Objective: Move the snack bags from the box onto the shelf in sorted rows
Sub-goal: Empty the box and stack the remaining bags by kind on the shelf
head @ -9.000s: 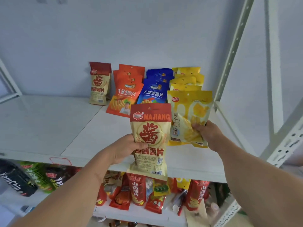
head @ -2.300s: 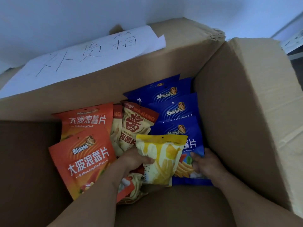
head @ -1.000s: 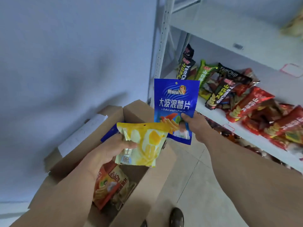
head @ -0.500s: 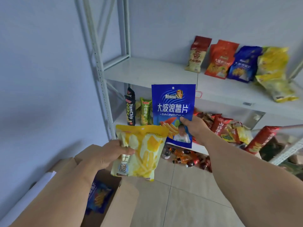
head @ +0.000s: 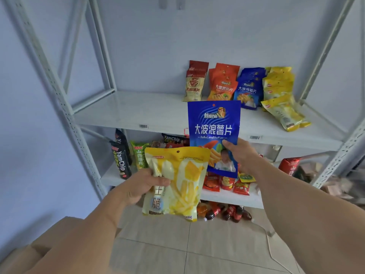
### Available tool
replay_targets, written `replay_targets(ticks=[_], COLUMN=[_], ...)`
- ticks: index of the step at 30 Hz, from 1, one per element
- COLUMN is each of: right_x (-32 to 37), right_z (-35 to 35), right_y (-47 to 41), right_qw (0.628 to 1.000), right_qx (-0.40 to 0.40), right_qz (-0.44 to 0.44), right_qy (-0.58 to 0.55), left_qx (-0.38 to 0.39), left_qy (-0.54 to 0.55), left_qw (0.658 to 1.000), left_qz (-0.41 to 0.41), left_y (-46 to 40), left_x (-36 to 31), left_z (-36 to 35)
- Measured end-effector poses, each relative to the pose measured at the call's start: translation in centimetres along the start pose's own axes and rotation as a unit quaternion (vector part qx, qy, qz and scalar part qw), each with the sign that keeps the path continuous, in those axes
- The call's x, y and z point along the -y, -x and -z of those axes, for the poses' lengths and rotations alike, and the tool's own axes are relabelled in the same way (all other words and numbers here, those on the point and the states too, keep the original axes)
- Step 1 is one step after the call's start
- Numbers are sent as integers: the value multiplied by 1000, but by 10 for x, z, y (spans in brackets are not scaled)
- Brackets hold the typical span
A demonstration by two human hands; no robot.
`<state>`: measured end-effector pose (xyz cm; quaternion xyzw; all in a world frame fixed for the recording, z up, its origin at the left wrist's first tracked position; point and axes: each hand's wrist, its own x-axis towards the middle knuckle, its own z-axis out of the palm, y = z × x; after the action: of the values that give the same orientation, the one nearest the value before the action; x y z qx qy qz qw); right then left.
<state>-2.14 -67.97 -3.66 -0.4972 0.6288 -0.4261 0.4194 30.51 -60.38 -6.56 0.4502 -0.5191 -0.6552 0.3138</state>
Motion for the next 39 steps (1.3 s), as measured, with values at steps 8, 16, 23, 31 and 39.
replay_targets(ticks=[8,16,23,31,39], right_x=[1,18,18,10,-9], right_z=[62,117,160,198,214], right_y=[-113,-225,-320,-434,-507], right_qw=[998,993,986,990,990], right_qx=[-63,-111,-147,-133,-111], right_qz=[-6,-9,-37,-36,-87], right_qy=[-25,-44,-68,-21,-15], left_qx=[53,79,101,79,61], left_qy=[-26,-31,-47,-60,-17], left_qw=[998,996,994,995,998], left_qz=[-10,11,-4,-6,9], left_y=[-151,-292,-394,-502,-575], left_x=[-56,-115,-158,-192,-202], left_z=[-14,-19,-28,-44,-54])
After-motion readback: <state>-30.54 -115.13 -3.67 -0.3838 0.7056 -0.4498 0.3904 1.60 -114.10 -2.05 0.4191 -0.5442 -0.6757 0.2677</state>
